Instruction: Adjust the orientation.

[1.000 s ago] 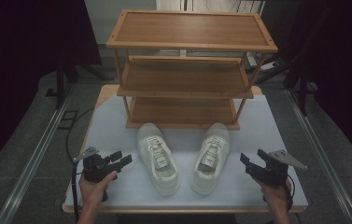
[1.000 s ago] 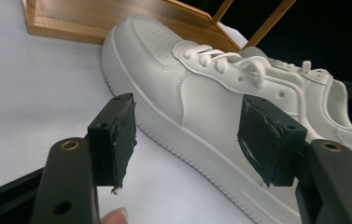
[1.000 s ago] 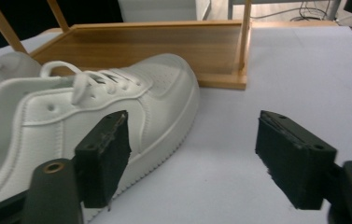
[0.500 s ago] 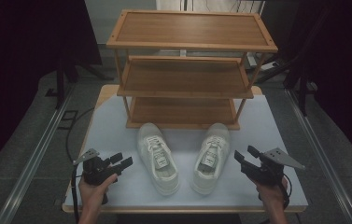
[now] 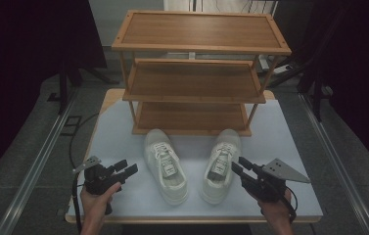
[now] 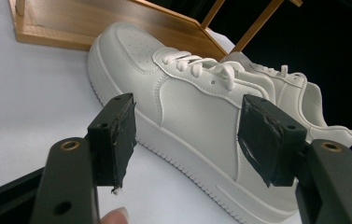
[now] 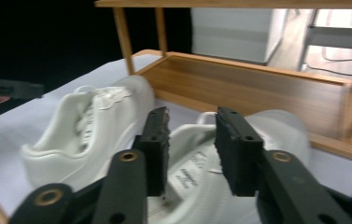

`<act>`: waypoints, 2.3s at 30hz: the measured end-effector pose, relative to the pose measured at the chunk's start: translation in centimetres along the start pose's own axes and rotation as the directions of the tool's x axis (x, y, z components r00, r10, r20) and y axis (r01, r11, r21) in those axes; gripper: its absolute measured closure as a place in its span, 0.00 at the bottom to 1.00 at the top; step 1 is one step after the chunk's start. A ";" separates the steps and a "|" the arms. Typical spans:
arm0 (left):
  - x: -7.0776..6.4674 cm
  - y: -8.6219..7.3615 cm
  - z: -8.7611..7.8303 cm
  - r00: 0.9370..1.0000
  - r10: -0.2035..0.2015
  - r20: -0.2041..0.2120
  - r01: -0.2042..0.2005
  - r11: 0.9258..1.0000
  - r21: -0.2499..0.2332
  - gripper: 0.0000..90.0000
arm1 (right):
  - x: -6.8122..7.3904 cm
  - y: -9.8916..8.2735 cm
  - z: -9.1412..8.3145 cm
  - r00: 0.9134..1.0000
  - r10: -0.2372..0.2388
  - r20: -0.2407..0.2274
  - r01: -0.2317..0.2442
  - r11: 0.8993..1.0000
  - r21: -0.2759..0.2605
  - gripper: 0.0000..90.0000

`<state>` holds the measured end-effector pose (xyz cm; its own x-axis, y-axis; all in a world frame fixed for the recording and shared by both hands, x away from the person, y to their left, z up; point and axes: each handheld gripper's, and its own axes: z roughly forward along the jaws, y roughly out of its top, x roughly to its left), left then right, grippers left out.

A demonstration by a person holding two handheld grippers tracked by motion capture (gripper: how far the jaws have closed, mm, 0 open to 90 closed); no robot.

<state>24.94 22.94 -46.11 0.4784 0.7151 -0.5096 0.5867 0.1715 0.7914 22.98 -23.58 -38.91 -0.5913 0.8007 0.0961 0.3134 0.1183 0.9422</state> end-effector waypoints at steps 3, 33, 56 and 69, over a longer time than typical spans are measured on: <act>-0.1 0.0 -0.2 1.000 0.005 0.001 -0.005 1.000 -0.001 0.41 | 0.7 -0.1 0.5 0.999 -0.007 -0.040 0.008 1.000 0.016 0.84; -0.1 -0.2 -0.1 1.000 -0.011 0.005 0.011 1.000 0.005 0.41 | 9.0 -2.9 7.9 0.967 -0.126 -0.221 0.172 0.964 0.203 0.99; 0.9 -0.2 -1.3 0.998 -0.055 -0.003 0.055 0.998 -0.030 0.41 | 15.0 -3.7 10.6 0.914 -0.117 -0.388 0.194 0.967 0.165 0.99; 1.4 0.0 -2.2 0.998 -0.053 -0.019 0.052 0.997 -0.049 0.41 | 15.9 -3.6 12.3 0.903 -0.078 -0.423 0.155 0.976 0.152 0.97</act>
<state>24.17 25.38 -46.11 0.4340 0.7180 -0.5442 0.5782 0.2413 0.7794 21.58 -4.07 -44.72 -0.8724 0.4654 0.1492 0.3271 0.3292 0.8858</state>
